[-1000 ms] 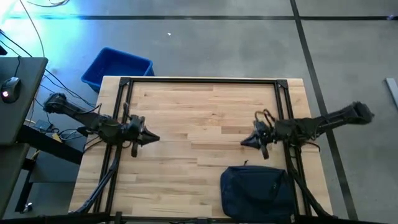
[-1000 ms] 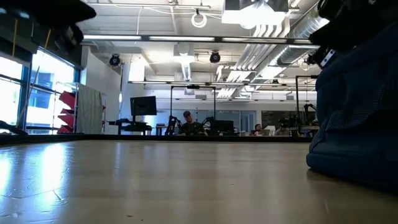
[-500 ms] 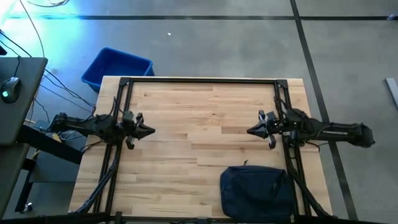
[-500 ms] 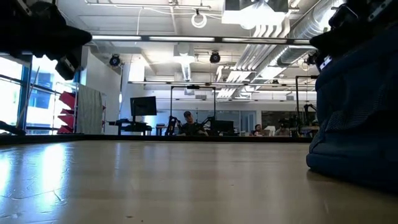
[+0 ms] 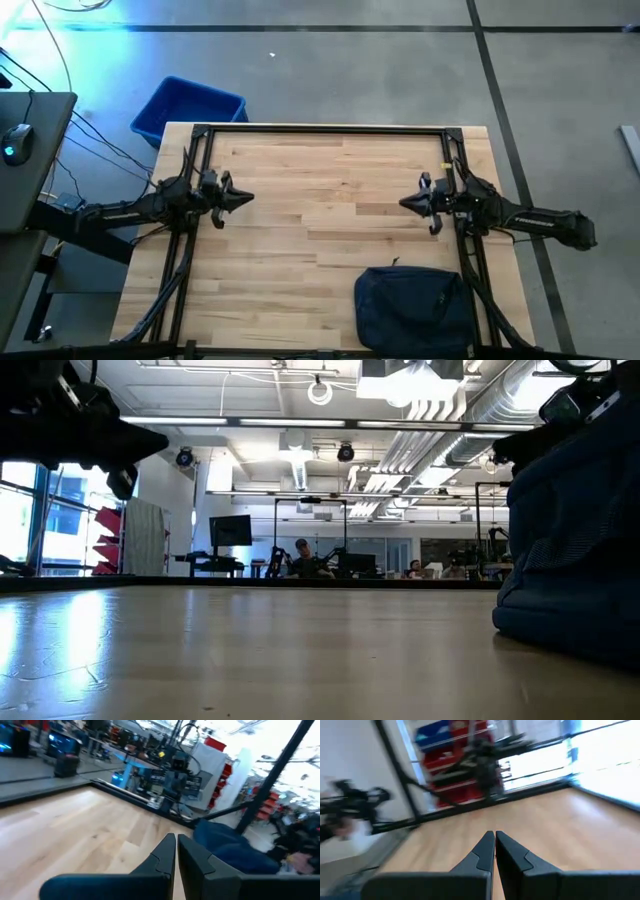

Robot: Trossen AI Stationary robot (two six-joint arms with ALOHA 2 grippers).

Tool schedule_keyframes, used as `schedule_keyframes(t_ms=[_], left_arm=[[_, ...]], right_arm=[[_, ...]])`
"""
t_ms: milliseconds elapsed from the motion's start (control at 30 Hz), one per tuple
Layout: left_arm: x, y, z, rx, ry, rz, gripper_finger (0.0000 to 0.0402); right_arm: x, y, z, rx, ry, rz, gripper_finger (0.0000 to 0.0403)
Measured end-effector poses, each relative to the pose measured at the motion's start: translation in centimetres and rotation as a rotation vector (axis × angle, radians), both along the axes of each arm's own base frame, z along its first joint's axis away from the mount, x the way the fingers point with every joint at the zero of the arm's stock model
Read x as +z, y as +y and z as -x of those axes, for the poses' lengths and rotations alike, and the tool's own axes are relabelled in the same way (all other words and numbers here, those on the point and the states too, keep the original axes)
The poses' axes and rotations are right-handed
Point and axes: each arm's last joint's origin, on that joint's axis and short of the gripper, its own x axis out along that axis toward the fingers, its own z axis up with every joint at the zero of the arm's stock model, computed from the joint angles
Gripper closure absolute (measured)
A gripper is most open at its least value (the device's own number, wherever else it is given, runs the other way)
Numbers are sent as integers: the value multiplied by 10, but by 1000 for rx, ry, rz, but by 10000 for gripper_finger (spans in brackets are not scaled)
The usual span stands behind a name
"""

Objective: Unpack backpack
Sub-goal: Return to Home Position

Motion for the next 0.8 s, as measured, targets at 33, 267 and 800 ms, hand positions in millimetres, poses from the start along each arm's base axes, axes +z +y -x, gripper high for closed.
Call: schedule_keyframes(t_ms=[33, 267, 800], left_arm=[[0, 1, 0, 6, 4, -19, 401], [-6, 4, 0, 119, 77, -75, 401], [-9, 4, -1, 116, 91, 58, 401]], right_arm=[[0, -1, 0, -28, 3, 23, 403], [-14, -4, 1, -143, 140, -58, 403], [-17, 1, 2, -156, 157, -382, 403]])
